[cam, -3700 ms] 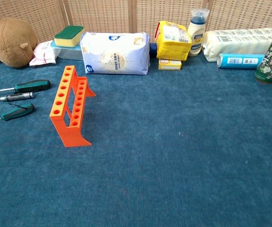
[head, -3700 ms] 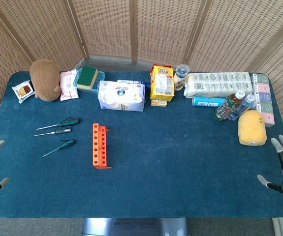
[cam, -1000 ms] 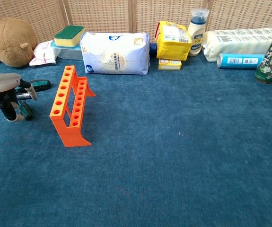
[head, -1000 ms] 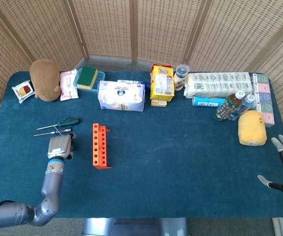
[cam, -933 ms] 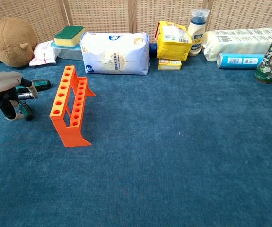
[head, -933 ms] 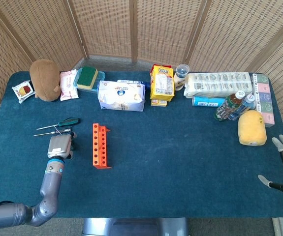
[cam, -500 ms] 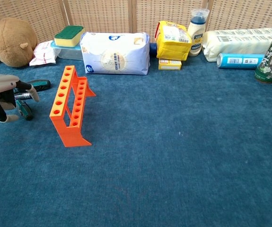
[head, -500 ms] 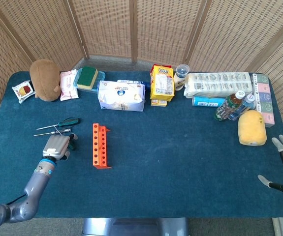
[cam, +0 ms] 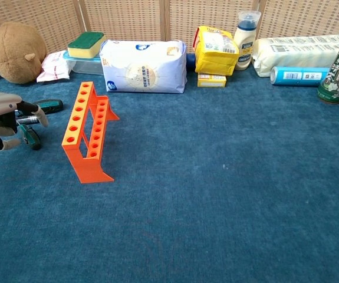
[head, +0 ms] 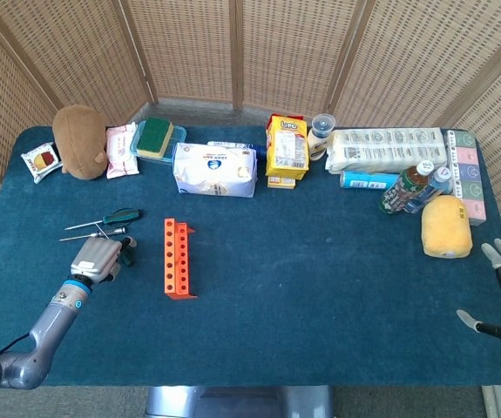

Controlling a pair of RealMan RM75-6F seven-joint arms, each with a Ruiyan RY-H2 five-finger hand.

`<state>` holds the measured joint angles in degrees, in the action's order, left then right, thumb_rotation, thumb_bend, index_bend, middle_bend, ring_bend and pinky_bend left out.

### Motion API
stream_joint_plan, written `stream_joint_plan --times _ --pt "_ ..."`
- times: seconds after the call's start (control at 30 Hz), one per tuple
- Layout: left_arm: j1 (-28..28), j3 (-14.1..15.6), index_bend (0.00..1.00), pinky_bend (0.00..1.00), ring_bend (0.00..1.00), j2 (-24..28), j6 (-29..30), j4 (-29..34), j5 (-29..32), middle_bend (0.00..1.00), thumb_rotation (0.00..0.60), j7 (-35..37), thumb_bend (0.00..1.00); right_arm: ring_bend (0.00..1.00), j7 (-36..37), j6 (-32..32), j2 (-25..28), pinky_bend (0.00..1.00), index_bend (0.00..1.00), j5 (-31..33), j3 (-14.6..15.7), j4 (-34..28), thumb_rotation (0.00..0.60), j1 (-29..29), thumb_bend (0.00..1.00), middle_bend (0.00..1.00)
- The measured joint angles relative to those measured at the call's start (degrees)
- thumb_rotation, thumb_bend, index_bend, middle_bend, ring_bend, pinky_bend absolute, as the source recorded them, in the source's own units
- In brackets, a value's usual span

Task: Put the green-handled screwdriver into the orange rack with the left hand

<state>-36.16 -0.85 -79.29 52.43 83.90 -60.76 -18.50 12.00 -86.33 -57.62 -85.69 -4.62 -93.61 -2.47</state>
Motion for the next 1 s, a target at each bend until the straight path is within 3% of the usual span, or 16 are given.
stream_joint_plan --times 0.27,0.43,0.53,1.0 --pt "0.88 1.86 0.27 0.98 1.0 -1.0 1.34 -6.13 -9.45 1.0 0.6 3.22 0.4 0.0 -0.18 0.14 0.01 0.0 0.06 -0.05 0.14 -0.16 0.6 0.02 0.0 0.0" --pt "1.26 2.43 0.27 0.98 1.0 -2.27 1.34 -9.03 -11.1 1.0 0.6 3.24 0.22 0.0 -0.16 0.25 0.03 0.0 0.06 0.1 0.11 -0.18 0.6 0.01 0.0 0.0" --pt "1.5 2.51 0.27 0.98 1.0 -2.6 1.46 -9.93 -11.91 1.0 0.6 3.74 0.2 0.0 -0.09 0.34 0.07 0.0 0.06 0.1 0.12 -0.16 0.6 -0.03 0.0 0.0" --pt "2.3 1.98 0.27 0.98 1.0 -4.75 1.87 -12.97 -14.41 1.0 0.6 4.7 0.35 0.0 -0.16 0.3 0.07 0.0 0.06 0.12 0.12 -0.18 0.6 0.01 0.0 0.0"
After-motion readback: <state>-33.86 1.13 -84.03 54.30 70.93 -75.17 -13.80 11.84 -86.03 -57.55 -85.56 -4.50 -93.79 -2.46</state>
